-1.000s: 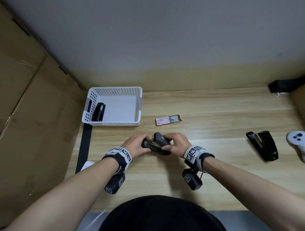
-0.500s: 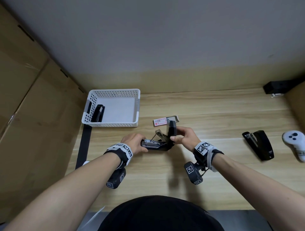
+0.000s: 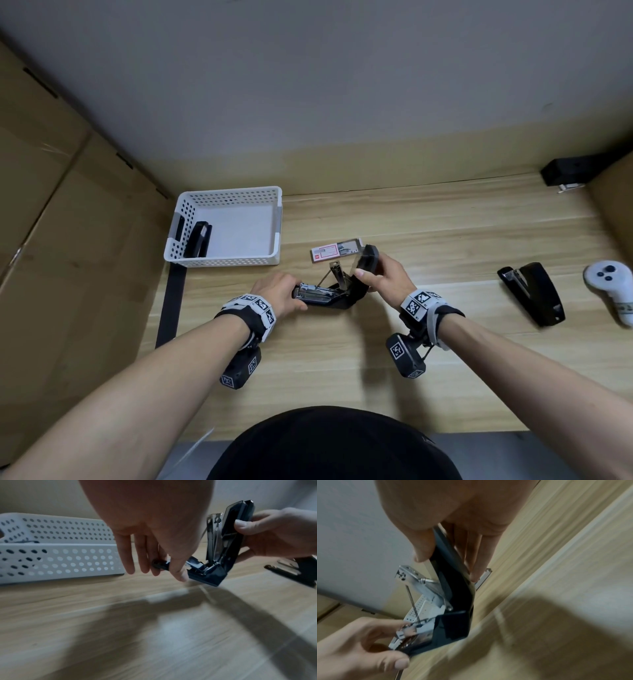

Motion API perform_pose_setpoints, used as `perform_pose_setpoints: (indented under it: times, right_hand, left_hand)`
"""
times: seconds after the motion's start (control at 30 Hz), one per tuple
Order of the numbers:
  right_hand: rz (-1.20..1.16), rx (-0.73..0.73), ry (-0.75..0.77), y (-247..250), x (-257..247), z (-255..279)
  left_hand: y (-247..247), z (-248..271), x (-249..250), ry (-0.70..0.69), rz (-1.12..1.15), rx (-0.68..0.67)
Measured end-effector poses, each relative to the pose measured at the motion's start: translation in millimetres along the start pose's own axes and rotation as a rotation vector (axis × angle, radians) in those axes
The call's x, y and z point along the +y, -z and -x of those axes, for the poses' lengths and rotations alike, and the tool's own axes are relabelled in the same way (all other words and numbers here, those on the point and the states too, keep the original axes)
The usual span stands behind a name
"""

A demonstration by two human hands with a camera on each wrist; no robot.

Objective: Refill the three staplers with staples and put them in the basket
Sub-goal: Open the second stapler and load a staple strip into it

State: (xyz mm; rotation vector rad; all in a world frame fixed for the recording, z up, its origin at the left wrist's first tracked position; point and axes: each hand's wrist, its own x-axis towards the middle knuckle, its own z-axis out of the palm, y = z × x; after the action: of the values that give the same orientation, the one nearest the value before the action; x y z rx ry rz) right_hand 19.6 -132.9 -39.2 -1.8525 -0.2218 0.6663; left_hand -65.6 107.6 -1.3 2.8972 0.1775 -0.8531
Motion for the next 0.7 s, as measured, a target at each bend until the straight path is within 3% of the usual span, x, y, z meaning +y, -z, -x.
perform_pose_setpoints:
  times: [0.33, 0.53, 0.7]
  right_hand:
    - [0.151, -0.014, -0.010, 26.6, 27.3, 3.0]
    - [0.517, -0.082, -0.070, 41.6, 54.4, 4.5]
    - [0.631, -0.090, -0.030, 45.7, 56.9, 10.9]
  left_hand:
    - [-4.4, -6.1, 15.8, 0.033, -0.341, -0.002]
    - [-25.8, -8.0, 23.7, 0.031, -0.339, -0.031]
    - [-40.1, -9.6, 22.7, 0.044, -0.262, -0.017]
